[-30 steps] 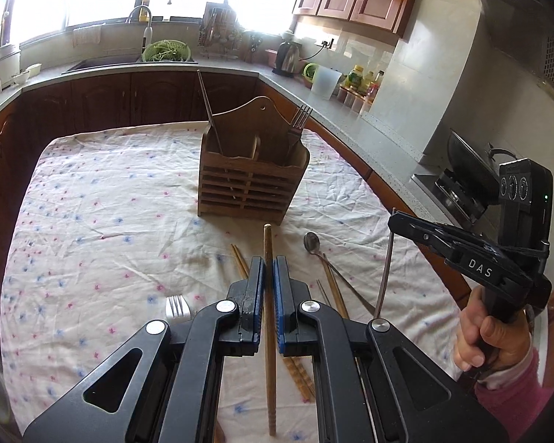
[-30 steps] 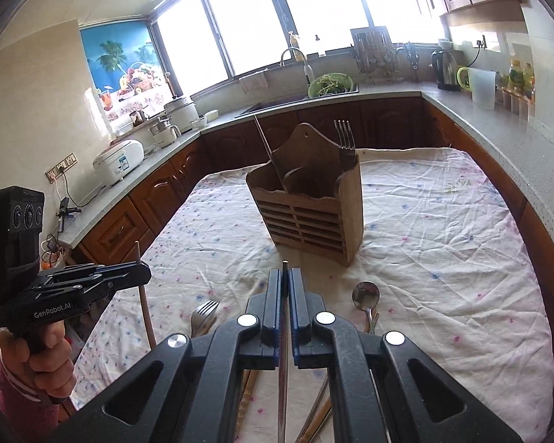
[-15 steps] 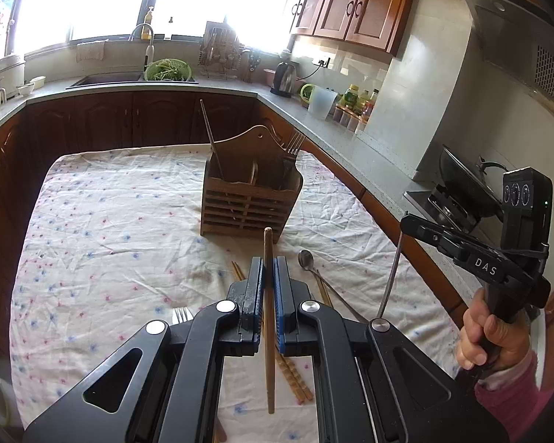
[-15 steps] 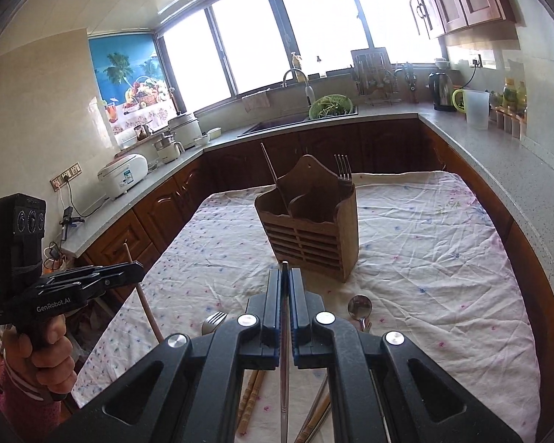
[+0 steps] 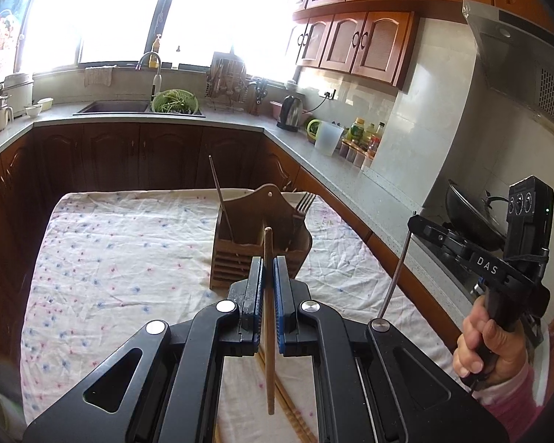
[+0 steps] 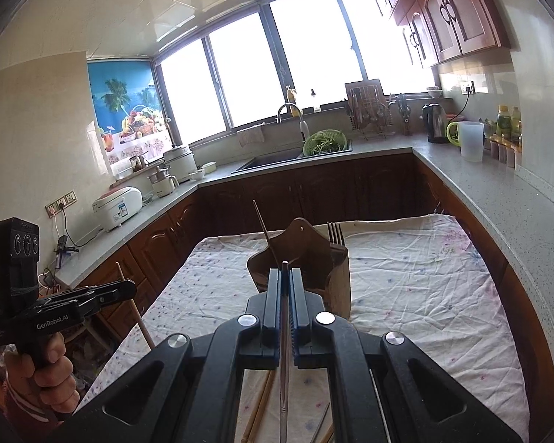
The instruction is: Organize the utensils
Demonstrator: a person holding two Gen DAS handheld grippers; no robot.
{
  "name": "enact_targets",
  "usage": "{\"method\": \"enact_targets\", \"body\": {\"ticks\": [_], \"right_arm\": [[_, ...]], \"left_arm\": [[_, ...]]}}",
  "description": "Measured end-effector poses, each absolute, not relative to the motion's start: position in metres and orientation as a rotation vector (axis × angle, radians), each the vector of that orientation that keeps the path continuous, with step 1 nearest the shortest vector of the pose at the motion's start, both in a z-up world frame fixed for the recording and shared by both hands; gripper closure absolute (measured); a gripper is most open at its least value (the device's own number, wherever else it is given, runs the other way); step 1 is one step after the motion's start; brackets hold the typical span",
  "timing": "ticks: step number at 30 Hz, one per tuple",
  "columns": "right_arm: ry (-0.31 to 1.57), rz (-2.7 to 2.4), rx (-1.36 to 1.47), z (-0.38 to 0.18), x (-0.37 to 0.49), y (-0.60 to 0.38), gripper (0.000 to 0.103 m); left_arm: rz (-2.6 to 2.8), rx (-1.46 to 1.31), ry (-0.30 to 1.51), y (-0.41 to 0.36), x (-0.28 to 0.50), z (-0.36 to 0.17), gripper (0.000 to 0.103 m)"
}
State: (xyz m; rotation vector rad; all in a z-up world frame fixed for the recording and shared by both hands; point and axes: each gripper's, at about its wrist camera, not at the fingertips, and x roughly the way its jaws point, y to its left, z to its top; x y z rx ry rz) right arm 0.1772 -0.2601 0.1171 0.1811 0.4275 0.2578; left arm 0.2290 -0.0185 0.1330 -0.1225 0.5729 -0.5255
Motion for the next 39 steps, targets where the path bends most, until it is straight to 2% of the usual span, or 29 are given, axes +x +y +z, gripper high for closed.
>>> {"method": "enact_targets", "body": {"ticks": [14, 22, 28, 39], "right_arm": [[0.263, 0.200, 0.216, 0.160, 0.242, -0.269, 0.099], [0.199, 0.174, 0.239, 0.174, 0.284, -0.278, 0.099], [0.168, 0.151, 0.242, 0.162, 0.308, -0.281, 0.099], [0.185, 0.121, 0.271, 0.091, 0.318, -0.283, 0.099]], "left_arm": [[-0.480, -0.156, 0.401, -0.015, 0.295, 0.196, 0.099], [-0.443, -0.213, 0.345, -0.019, 0.348, 0.210, 0.099], [-0.407, -0.267, 0.344, -0.028, 0.387, 0.192, 0.099], [-0.355, -0.290, 0.418, -0.049, 0.408, 0.103, 0.099]]}}
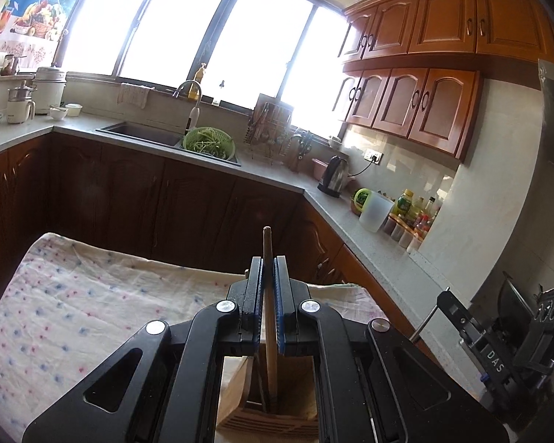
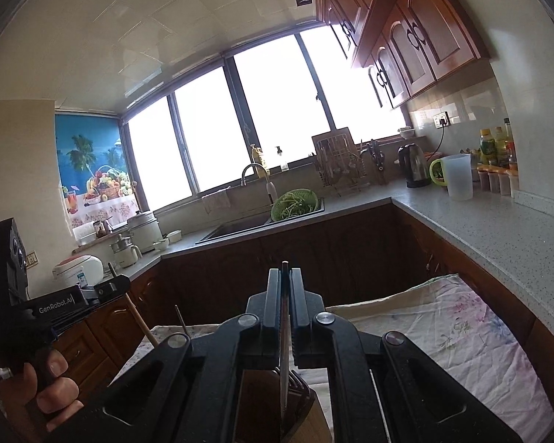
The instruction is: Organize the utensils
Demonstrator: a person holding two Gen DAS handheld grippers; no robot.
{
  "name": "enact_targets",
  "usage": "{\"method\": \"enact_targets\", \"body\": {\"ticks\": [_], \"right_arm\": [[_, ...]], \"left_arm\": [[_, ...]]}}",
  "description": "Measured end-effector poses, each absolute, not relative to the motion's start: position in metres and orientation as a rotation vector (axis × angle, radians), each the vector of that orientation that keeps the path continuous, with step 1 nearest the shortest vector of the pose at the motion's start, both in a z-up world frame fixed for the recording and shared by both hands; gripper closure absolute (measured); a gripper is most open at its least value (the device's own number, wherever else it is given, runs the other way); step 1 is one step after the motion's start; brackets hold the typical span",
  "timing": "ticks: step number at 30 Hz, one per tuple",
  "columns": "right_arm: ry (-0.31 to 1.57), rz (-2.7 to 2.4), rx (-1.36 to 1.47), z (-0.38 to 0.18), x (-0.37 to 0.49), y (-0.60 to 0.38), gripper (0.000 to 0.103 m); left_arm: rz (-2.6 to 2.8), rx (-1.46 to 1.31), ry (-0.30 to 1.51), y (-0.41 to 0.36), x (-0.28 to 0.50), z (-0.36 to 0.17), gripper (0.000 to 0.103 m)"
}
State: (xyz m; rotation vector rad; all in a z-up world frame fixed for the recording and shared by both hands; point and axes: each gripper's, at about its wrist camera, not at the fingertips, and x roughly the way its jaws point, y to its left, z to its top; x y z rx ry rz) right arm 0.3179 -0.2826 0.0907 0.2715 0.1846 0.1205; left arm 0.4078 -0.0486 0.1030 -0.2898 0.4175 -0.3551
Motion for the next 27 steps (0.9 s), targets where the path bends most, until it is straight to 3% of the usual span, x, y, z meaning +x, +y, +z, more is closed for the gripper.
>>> {"method": "enact_targets", "body": {"ticks": [5, 18, 19, 21, 22, 23, 24, 25, 26, 27], "right_arm": [[0.219, 0.104, 0.295, 0.068, 0.316, -0.287, 0.099], [0.297, 0.098, 0.316, 0.064, 0.325, -0.294, 0.098], [0.306, 0.096, 0.316, 0.064, 0.326, -0.295, 0.097], [0.324, 0.114, 0.317, 0.064, 0.328, -0.296, 0.093], [0.335, 0.117, 0.316, 0.065, 0.328, -0.296, 0.088], [0.340, 0.126, 0.317, 0.066, 0.327, -0.296, 0.071], [0.334, 0.140, 0.320, 0.067, 0.324, -0.296, 0.062], [0.325, 0.146, 0.322, 0.069, 0.320, -0.296, 0.041], [0.315, 0.146, 0.321, 0.071, 0.315, -0.296, 0.022], [0.301, 0.150, 0.323, 0.073, 0.309, -0.296, 0.016]], "left_arm": [[-0.345, -0.269, 0.463, -0.053, 0.408, 0.079, 0.098], [-0.352, -0.240, 0.501, -0.055, 0.410, 0.085, 0.098], [-0.342, -0.237, 0.514, -0.055, 0.411, 0.086, 0.096], [-0.342, -0.239, 0.537, -0.053, 0.411, 0.086, 0.081], [-0.351, -0.247, 0.533, -0.051, 0.409, 0.086, 0.072], [-0.351, -0.253, 0.532, -0.049, 0.406, 0.087, 0.064], [-0.345, -0.257, 0.539, -0.047, 0.403, 0.087, 0.055], [-0.336, -0.264, 0.545, -0.044, 0.400, 0.087, 0.033], [-0.328, -0.275, 0.540, -0.040, 0.395, 0.088, 0.025], [-0.325, -0.283, 0.531, -0.036, 0.389, 0.088, 0.025]]}}
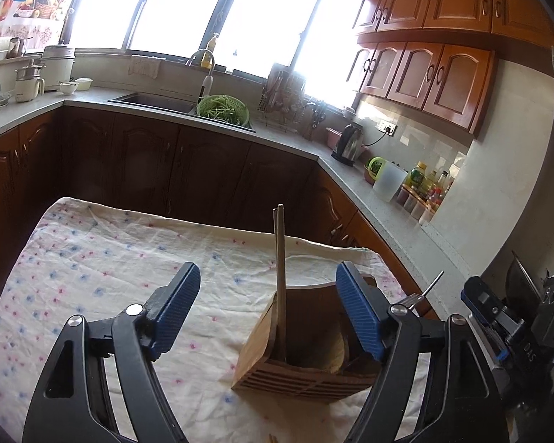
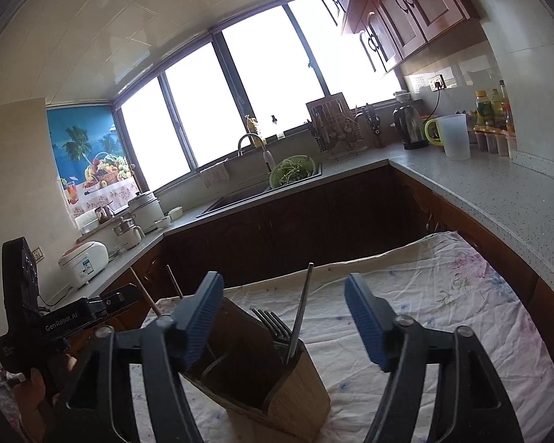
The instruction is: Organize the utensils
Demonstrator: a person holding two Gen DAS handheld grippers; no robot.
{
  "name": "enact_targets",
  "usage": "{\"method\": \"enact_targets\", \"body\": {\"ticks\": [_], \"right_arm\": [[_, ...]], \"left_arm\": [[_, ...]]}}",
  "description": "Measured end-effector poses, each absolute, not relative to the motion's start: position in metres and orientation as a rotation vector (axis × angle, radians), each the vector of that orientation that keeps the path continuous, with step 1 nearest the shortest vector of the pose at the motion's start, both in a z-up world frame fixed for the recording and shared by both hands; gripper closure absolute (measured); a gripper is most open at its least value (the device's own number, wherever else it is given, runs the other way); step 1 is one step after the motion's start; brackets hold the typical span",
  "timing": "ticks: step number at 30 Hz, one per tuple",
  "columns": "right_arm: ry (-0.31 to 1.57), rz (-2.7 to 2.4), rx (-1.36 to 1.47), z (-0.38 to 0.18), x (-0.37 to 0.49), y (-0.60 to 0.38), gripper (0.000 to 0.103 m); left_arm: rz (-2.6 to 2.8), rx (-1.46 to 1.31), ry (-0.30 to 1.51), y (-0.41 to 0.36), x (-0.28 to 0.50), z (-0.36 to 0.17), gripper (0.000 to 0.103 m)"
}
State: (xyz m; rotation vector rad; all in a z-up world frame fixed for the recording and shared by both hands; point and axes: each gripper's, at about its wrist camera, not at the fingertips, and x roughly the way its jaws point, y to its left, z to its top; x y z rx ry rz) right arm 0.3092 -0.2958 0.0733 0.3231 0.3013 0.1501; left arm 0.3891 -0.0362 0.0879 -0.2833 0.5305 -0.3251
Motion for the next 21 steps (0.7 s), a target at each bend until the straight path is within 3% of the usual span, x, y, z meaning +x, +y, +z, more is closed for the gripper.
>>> {"method": "enact_targets", "body": {"ticks": [7, 21], "right_arm": [[0.281, 0.183, 0.357, 0.083, 0.272, -0.301, 0.002], [0.370, 0.215, 0.379, 0.066, 0.179, -0.296, 0.002]], "left_arm": [[-0.278, -0.307, 0.554, -0.002, 0.350, 0.084, 0.019], [-0.254, -0.282, 0.599, 0.041, 0.236, 0.064, 0.019]]}}
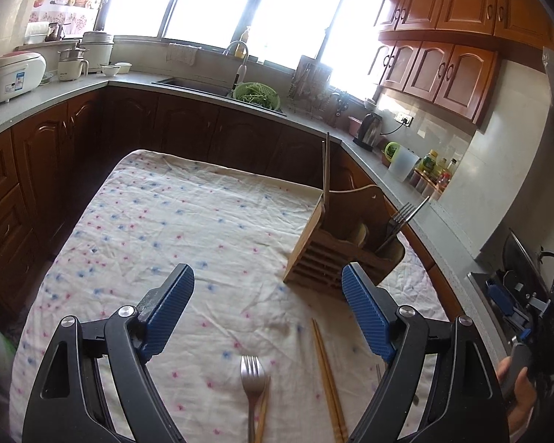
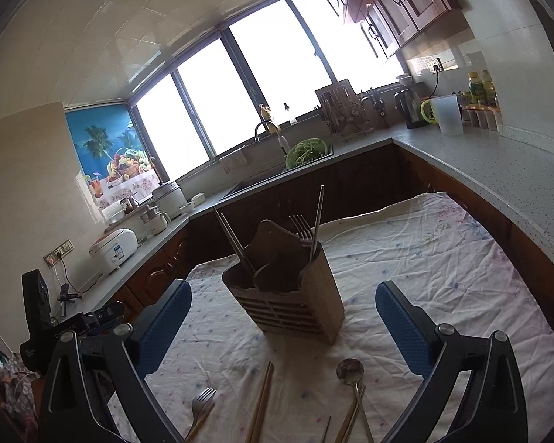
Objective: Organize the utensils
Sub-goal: 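Open both grippers to release the utensils and withdraw from the holder, then grasp a wooden chopstick with the left gripper while the right gripper grasps a thin metal chopstick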
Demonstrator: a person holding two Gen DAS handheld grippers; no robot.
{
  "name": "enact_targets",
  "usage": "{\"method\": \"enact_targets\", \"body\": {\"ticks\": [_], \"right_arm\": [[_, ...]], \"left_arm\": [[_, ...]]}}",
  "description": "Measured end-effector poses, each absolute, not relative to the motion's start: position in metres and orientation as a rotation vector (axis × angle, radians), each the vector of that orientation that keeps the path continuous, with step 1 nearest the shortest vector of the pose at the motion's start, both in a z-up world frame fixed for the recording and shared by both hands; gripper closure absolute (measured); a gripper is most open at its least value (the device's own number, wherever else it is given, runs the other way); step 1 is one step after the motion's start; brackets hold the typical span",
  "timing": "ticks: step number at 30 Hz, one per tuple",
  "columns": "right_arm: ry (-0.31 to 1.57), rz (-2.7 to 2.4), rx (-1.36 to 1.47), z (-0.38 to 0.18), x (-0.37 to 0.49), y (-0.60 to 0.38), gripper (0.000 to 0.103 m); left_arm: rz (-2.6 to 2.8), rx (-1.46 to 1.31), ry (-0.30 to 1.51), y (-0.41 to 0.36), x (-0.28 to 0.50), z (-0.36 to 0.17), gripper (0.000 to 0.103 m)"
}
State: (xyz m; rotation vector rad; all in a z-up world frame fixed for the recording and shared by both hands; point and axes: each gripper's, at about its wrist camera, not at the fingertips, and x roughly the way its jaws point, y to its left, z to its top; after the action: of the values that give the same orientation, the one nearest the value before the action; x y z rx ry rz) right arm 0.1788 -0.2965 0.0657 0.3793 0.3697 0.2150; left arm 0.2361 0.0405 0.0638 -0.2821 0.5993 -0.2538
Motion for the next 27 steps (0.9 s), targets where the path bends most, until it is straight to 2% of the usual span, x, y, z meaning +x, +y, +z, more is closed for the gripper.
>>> {"method": "enact_targets", "body": {"ticks": [12, 21, 27], "right_arm": [[0.470, 0.170, 0.360, 0.032, 0.108, -0.297, 0.002], [0.573, 0.142, 0.352, -0.011, 0.087, -0.297, 0.002], [0.597, 0.147, 0.336, -0.018, 0.087, -0.292, 0.003]], "left_arm": [[-0.319, -0.176, 0.682, 0.026, 0.162, 0.028, 0.019], [-0.324, -0.128, 0.755, 0.025, 0.141, -0.007, 0.019], [-0.358, -0.073, 0.774, 0.011, 0.141, -0.011, 0.019]]}}
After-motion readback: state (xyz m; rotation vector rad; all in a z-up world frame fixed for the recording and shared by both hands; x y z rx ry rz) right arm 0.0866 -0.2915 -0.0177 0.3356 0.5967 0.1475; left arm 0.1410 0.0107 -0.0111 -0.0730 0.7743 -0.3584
